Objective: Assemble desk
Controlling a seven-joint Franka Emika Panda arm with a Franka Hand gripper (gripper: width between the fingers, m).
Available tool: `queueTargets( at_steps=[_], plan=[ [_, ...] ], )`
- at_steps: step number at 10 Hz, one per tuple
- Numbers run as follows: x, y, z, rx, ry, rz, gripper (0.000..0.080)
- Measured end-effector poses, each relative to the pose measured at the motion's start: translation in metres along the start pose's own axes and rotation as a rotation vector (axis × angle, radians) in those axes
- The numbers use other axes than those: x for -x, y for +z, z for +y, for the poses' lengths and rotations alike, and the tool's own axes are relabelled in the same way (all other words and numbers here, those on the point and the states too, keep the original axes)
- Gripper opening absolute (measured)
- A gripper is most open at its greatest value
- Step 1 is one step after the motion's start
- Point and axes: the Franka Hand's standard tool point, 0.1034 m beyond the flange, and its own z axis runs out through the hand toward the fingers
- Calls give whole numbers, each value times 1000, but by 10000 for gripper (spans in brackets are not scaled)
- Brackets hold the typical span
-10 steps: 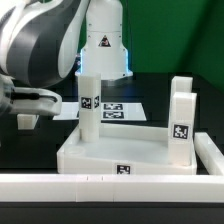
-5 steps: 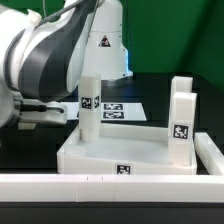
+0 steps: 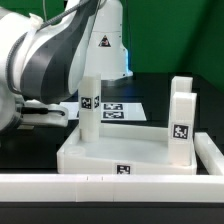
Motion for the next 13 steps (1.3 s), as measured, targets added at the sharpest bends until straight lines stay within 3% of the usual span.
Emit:
queueTargets(
  at_steps=[4, 5, 7, 8, 10, 13],
  plan=[
    [1, -7, 3, 0, -1, 11, 290],
    [4, -16, 5, 10, -11, 17, 290],
    [25, -51, 1, 59, -40, 59, 291],
    [37, -63, -4, 52, -46, 60, 291],
    [53, -93, -14, 66, -57, 90, 291],
    [48, -98, -12, 77, -56, 133, 291]
  ],
)
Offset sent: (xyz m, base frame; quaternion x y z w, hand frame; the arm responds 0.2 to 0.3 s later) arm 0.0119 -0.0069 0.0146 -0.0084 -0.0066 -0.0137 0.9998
